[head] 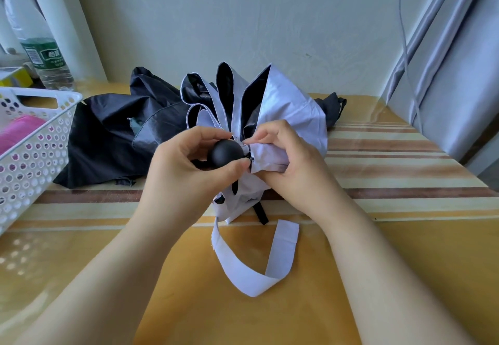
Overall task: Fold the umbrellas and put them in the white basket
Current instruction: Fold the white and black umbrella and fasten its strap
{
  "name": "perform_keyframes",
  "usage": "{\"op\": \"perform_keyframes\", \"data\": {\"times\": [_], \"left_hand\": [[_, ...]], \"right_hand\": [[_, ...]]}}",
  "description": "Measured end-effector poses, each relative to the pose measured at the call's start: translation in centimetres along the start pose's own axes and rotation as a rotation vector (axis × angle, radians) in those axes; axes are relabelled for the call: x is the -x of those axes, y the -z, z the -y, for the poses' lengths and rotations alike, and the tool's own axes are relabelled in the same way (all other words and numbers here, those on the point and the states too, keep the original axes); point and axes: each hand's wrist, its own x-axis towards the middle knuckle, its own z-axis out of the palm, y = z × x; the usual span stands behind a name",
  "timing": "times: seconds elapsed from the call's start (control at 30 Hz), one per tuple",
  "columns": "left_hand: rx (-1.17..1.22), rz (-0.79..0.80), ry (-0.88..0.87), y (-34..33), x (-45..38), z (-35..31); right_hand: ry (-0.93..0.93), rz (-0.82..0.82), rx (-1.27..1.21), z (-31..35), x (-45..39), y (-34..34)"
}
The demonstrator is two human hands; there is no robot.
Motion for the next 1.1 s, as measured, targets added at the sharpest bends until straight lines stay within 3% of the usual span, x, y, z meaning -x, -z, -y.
{"op": "perform_keyframes", "data": {"times": [0.2,0.37,0.47,0.57,0.67,0.73,0.8,0.93,1.1], "left_hand": [[-0.187,0.031,0.024,-0.9,0.0,1.5],[-0.111,0.036,0.09,-1.2,0.1,1.6],[0.035,-0.041,0.145,-0.9,-0.1,1.4],[0.095,-0.083,0.149,0.2,-0.5,0.4],[0.097,-0.033,0.076,2.2,-0.8,-1.3],[0.096,0.007,0.008,3.3,-0.8,-2.4],[0.086,0.005,-0.058,4.1,-0.8,-3.4],[-0.078,0.037,-0.136,5.1,-2.0,-3.2],[-0.044,0.137,-0.089,5.3,-3.4,-1.6]], "right_hand": [[-0.046,0.001,0.006,-0.1,-0.1,-0.9],[-0.001,-0.035,0.035,-0.1,0.1,-1.6],[0.04,0.05,0.054,0.0,0.1,-1.3],[0.158,0.148,0.42,-0.3,0.2,-0.8],[0.208,0.006,0.604,0.4,-0.1,-0.6],[0.321,-0.17,0.564,1.2,-0.4,-0.4],[0.367,-0.198,0.566,2.9,-0.6,0.0],[0.107,0.119,0.25,5.6,-0.9,0.8],[0.031,0.136,0.108,5.1,-0.3,-0.9]]}}
